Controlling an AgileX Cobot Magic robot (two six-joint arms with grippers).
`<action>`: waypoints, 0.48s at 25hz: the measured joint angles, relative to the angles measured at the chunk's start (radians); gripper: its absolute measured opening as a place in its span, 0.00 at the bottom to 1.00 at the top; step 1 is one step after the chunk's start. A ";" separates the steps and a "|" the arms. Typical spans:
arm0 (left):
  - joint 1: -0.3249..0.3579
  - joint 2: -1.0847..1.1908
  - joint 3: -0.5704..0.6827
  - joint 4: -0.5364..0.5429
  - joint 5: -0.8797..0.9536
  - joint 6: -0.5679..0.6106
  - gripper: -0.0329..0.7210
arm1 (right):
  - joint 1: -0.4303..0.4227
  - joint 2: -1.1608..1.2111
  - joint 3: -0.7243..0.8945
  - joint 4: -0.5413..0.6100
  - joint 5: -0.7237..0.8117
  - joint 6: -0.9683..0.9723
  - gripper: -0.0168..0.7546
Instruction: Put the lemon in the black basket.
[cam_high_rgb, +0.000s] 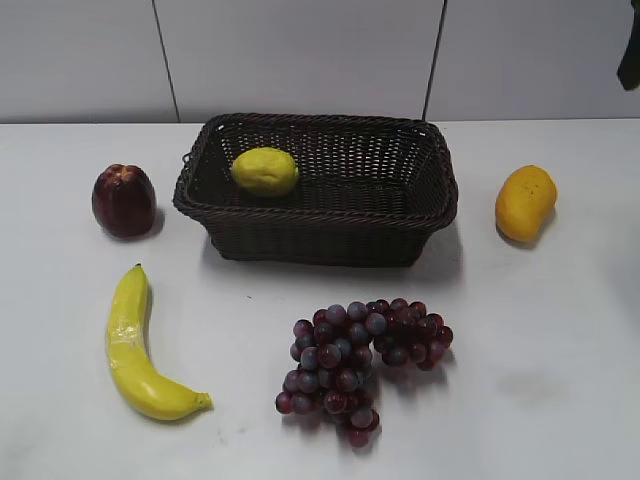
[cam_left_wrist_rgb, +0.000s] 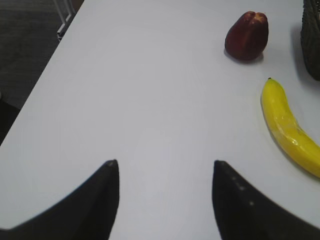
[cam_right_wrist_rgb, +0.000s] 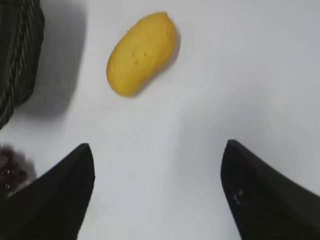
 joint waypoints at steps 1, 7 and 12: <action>0.000 0.000 0.000 0.000 0.000 0.000 0.62 | 0.000 -0.027 0.047 -0.001 0.000 0.000 0.79; 0.000 0.000 0.000 0.000 0.000 0.000 0.62 | 0.000 -0.233 0.331 -0.012 -0.017 0.033 0.79; 0.000 0.000 0.000 0.000 0.000 0.000 0.62 | 0.000 -0.421 0.566 -0.011 -0.093 0.052 0.79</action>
